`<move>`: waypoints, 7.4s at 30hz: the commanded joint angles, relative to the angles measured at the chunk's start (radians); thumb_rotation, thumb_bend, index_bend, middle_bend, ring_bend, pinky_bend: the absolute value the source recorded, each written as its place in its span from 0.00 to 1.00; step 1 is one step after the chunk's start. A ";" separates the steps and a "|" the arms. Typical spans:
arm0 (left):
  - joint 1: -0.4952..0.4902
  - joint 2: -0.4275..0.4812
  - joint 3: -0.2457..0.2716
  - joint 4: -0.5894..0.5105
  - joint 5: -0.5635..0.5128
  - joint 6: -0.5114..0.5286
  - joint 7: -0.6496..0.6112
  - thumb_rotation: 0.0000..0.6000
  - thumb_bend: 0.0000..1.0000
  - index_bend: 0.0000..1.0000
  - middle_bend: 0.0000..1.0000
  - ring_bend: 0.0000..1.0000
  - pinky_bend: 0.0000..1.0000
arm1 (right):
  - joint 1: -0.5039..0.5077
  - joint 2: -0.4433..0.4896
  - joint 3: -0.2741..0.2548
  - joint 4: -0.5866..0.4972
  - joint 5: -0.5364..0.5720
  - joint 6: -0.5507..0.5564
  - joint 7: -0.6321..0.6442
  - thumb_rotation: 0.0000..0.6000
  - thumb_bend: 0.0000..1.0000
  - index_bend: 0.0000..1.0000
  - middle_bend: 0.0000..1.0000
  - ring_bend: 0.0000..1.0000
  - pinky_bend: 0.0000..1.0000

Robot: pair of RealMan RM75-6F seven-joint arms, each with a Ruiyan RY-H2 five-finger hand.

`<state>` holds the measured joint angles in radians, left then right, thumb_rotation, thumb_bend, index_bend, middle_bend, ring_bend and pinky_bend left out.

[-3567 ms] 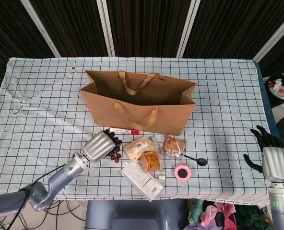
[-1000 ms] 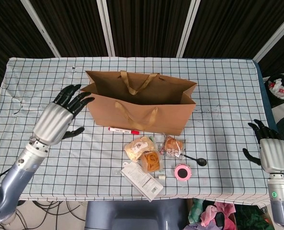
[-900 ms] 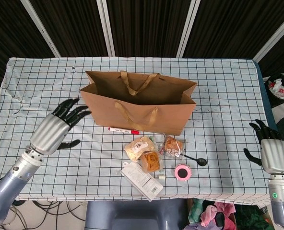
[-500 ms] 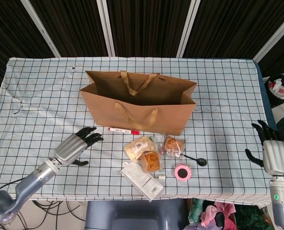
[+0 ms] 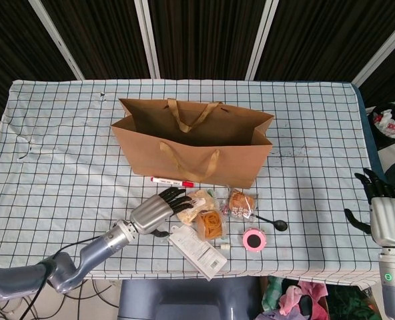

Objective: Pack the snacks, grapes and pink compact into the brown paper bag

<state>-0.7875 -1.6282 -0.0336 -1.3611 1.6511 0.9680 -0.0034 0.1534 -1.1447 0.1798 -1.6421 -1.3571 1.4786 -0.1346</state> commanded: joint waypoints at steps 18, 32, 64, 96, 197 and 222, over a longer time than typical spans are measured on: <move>-0.113 -0.168 -0.104 0.130 -0.161 -0.150 0.073 1.00 0.11 0.17 0.12 0.01 0.12 | -0.009 -0.004 -0.001 0.030 0.015 -0.004 0.027 1.00 0.20 0.17 0.11 0.20 0.23; -0.145 -0.227 -0.098 0.244 -0.183 -0.174 0.090 1.00 0.28 0.24 0.25 0.13 0.21 | -0.026 0.005 -0.003 0.038 0.022 0.008 0.036 1.00 0.20 0.17 0.11 0.20 0.23; -0.008 0.178 -0.090 -0.328 -0.087 0.136 0.257 1.00 0.48 0.43 0.46 0.35 0.47 | -0.036 -0.007 -0.005 0.039 0.016 0.013 0.046 1.00 0.20 0.17 0.11 0.20 0.23; -0.303 0.132 -0.505 -0.150 -0.416 0.107 0.243 1.00 0.44 0.42 0.44 0.34 0.47 | -0.036 -0.007 -0.014 0.046 0.029 -0.008 0.003 1.00 0.20 0.17 0.11 0.20 0.23; -0.283 -0.048 -0.121 -0.108 -0.353 -0.275 0.660 1.00 0.17 0.13 0.07 0.00 0.03 | -0.082 -0.025 -0.011 0.108 0.042 0.032 0.008 1.00 0.20 0.17 0.11 0.20 0.23; -0.289 -0.054 -0.087 -0.092 -0.327 -0.208 0.622 1.00 0.36 0.31 0.39 0.10 0.19 | -0.093 -0.021 -0.012 0.106 0.039 0.039 0.018 1.00 0.22 0.17 0.11 0.20 0.23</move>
<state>-1.0778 -1.6831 -0.1211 -1.4550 1.3219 0.7573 0.6216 0.0601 -1.1655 0.1678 -1.5364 -1.3182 1.5178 -0.1162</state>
